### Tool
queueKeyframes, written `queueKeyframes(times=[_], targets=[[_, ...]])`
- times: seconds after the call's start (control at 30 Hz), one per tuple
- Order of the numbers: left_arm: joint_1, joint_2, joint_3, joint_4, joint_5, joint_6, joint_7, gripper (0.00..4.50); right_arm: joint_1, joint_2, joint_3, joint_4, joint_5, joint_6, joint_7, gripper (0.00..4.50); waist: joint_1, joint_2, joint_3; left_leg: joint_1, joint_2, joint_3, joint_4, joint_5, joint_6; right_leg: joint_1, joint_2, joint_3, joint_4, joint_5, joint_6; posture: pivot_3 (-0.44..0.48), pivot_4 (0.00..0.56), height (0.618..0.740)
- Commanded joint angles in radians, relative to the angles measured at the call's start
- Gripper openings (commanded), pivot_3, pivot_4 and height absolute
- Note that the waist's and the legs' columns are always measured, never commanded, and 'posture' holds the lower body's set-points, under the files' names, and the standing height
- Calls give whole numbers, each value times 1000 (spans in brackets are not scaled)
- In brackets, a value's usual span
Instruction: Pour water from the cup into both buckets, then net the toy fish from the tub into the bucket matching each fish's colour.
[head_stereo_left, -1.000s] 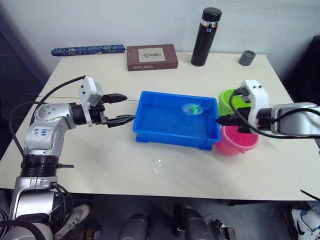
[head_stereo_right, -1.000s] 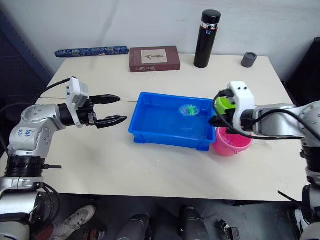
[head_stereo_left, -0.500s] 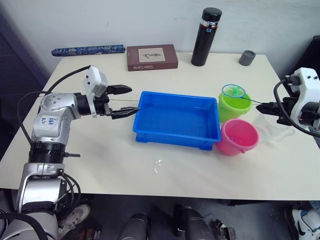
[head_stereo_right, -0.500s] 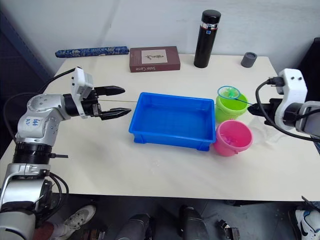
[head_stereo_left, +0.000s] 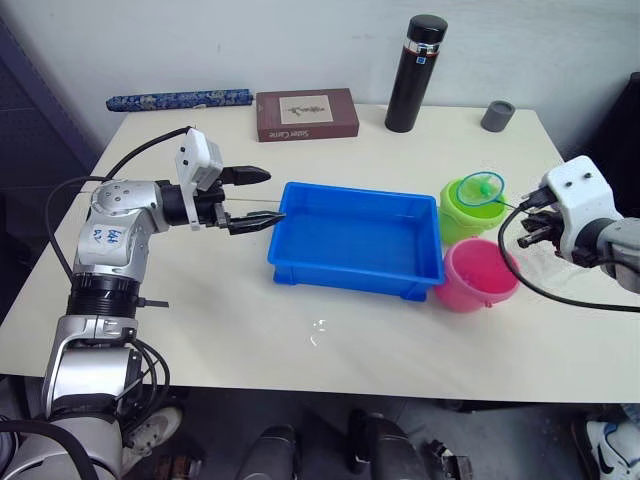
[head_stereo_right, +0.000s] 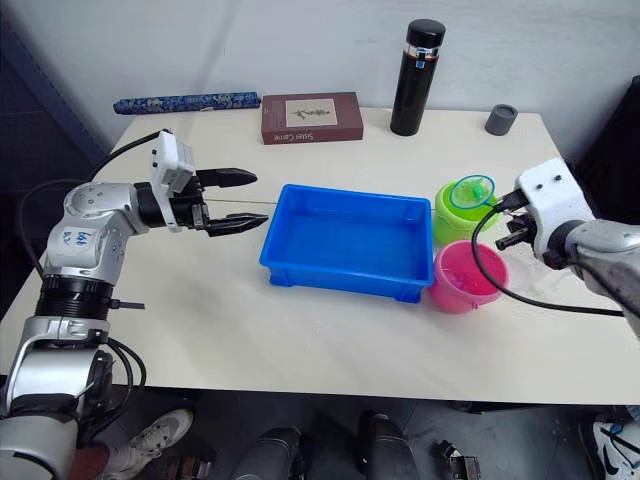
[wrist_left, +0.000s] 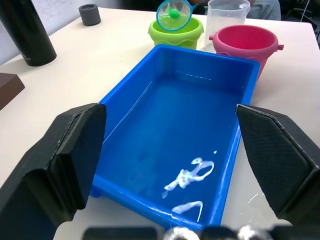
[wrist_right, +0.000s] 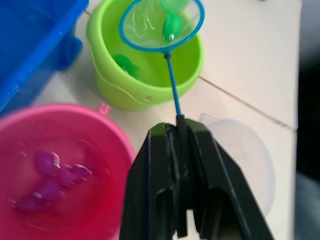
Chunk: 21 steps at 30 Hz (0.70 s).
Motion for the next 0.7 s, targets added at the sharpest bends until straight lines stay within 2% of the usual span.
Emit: queueKeyframes(times=[0.03,0.3,0.7], targets=[[-10,8,14,-22,0,-10,-6,4447,5,-25,28,-28,-184,-73,27,0,-1,0,0,0,0,0,0,0,0,0,0,0,0,0,0,0,150,739],[-6,3,12,-25,-1,-8,-6,4447,11,-37,129,-56,-551,-203,99,0,-3,0,0,0,0,2,0,0,0,-2,1,2,2,0,0,0,150,739],[6,4,16,-37,-5,-2,0,4447,68,-30,165,-17,-1035,-456,157,0,-3,0,0,0,-1,3,1,0,0,-2,1,2,3,0,0,0,150,739]])
